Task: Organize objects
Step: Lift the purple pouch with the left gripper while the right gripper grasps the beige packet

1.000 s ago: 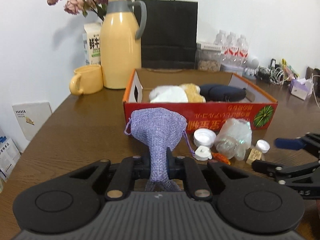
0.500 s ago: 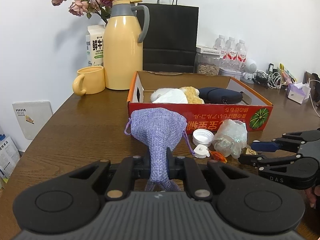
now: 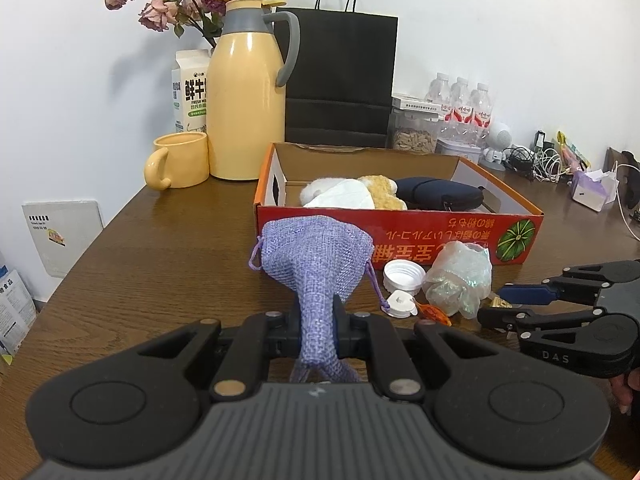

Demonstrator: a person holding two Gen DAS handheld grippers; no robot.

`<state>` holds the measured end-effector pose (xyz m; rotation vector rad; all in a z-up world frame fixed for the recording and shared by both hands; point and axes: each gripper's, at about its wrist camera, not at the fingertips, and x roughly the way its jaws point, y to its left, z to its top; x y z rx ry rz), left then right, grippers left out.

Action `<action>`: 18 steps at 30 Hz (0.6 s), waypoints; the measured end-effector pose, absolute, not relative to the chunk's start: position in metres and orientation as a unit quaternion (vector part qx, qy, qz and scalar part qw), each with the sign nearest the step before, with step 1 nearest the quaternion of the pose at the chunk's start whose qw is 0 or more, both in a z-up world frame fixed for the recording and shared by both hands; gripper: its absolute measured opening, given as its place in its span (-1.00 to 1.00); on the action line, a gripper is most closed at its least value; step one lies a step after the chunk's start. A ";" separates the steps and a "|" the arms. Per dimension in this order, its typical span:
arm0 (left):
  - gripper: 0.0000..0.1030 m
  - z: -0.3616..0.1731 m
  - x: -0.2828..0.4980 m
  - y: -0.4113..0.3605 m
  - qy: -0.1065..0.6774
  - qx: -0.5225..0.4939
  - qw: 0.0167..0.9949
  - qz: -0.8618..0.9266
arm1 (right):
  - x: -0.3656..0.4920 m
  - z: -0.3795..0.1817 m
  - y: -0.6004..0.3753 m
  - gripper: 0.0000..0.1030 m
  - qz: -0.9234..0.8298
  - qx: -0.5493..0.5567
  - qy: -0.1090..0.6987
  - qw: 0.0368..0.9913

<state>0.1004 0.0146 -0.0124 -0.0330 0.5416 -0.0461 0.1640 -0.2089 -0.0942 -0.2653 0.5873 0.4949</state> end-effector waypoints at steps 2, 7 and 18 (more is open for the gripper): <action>-0.78 -0.010 0.100 0.014 0.264 -0.015 0.964 -0.022 | 0.161 -0.091 -0.211 -0.39 0.241 -0.124 0.279 0.921; -0.78 0.001 0.102 0.012 0.249 -0.012 0.968 -0.027 | 0.154 -0.077 -0.217 -0.39 0.242 -0.117 0.256 0.929; -0.78 0.030 0.133 -0.005 0.214 -0.001 0.976 -0.037 | 0.167 -0.037 -0.231 -0.39 0.230 -0.093 0.202 0.947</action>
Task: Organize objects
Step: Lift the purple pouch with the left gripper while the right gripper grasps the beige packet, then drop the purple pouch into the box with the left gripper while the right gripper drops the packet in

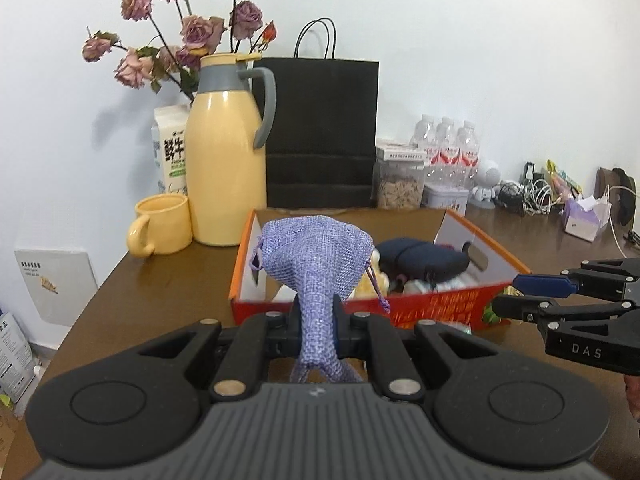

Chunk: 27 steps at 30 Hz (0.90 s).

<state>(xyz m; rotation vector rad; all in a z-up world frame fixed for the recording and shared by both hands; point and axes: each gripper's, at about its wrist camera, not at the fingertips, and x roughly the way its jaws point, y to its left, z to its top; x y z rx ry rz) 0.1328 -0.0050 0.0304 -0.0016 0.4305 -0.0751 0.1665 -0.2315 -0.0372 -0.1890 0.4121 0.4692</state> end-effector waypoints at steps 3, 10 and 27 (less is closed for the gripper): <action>-0.78 0.034 0.147 -0.010 0.209 -0.003 0.977 -0.039 | 0.178 -0.028 -0.233 -0.39 0.223 -0.081 0.190 0.953; -0.78 0.036 0.189 -0.022 0.209 -0.011 0.977 -0.038 | 0.215 -0.016 -0.231 -0.39 0.202 -0.053 0.170 0.963; -0.77 0.014 0.288 -0.036 0.238 -0.019 0.971 -0.027 | 0.312 -0.038 -0.236 -0.39 0.149 -0.038 0.195 0.969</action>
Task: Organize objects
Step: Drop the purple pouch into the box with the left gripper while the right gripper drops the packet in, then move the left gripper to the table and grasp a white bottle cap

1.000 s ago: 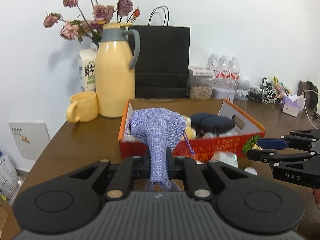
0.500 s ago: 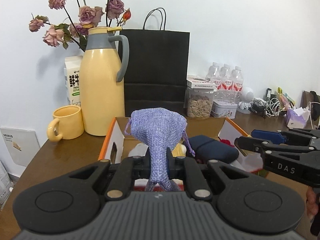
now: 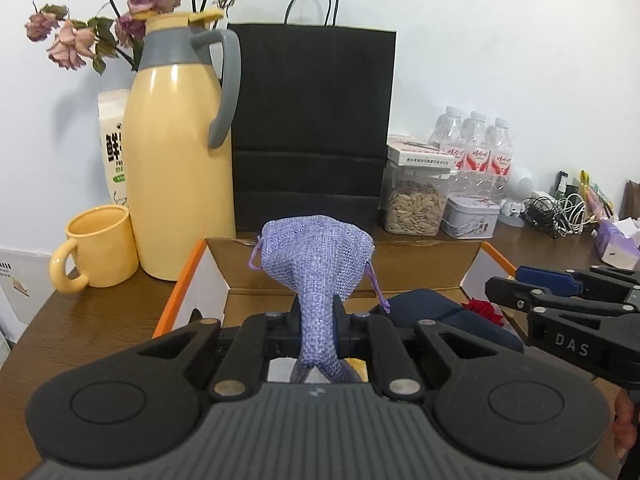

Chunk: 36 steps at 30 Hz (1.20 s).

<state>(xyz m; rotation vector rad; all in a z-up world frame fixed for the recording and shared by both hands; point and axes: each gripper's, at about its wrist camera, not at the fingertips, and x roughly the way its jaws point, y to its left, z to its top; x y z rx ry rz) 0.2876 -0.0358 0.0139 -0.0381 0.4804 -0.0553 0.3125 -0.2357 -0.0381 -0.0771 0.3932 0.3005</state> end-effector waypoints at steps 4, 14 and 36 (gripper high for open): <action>-0.68 0.009 0.291 -0.030 0.239 -0.026 0.970 -0.025 | 0.319 -0.043 -0.238 -0.37 0.154 -0.033 0.204 0.966; 1.00 0.014 0.282 -0.028 0.206 -0.016 0.978 -0.002 | 0.312 -0.044 -0.238 0.68 0.157 -0.030 0.202 0.966; 1.00 0.040 0.219 -0.019 0.175 -0.015 0.984 0.009 | 0.258 -0.016 -0.242 1.00 0.155 -0.019 0.165 0.974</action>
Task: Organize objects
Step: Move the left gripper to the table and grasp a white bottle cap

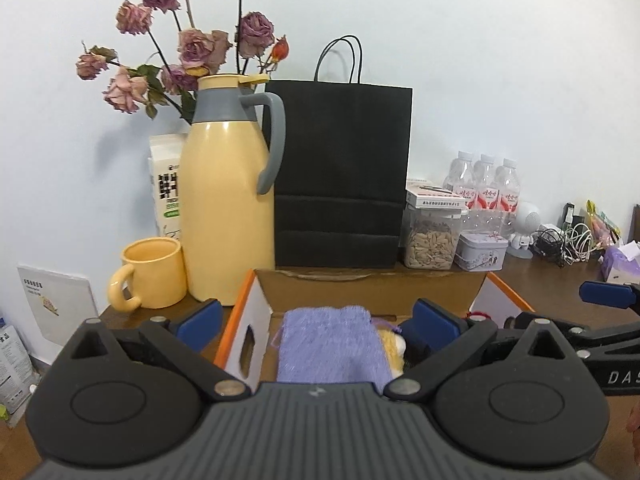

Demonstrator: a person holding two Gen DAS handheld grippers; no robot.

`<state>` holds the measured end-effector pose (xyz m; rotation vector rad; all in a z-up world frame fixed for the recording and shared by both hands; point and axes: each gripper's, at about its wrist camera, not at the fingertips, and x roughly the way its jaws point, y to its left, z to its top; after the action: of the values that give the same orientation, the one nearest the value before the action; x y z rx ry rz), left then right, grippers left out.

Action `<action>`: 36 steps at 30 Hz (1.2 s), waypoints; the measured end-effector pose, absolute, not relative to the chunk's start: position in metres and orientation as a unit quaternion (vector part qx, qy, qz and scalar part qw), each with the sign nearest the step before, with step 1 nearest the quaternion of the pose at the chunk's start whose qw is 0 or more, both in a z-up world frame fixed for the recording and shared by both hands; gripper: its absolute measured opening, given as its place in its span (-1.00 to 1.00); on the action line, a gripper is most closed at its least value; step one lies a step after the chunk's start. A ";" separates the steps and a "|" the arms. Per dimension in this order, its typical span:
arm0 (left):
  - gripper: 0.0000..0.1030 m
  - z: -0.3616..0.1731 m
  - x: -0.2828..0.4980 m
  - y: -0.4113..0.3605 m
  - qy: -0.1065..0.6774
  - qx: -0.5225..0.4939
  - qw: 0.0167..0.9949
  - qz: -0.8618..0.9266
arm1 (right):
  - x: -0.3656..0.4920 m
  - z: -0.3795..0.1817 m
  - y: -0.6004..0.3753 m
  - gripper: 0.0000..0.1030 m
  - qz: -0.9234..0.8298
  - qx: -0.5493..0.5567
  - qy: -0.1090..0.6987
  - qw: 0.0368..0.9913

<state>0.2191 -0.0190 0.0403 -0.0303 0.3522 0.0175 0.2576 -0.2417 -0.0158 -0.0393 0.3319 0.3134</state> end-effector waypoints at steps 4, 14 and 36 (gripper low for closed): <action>1.00 0.039 0.195 -0.012 0.184 -0.011 0.983 0.008 | 0.236 -0.015 -0.243 1.00 0.157 -0.021 0.171 0.972; 1.00 0.013 0.140 0.005 0.231 0.005 0.973 0.016 | 0.179 -0.029 -0.244 1.00 0.165 -0.038 0.202 0.965; 0.28 -0.056 0.077 0.006 0.325 0.003 0.946 -0.012 | 0.112 -0.077 -0.244 1.00 0.169 -0.043 0.271 0.947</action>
<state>0.0766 0.0055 -0.0563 0.0058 0.6627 -0.0235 0.1119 -0.2444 -0.0774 -0.0875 0.5514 0.3434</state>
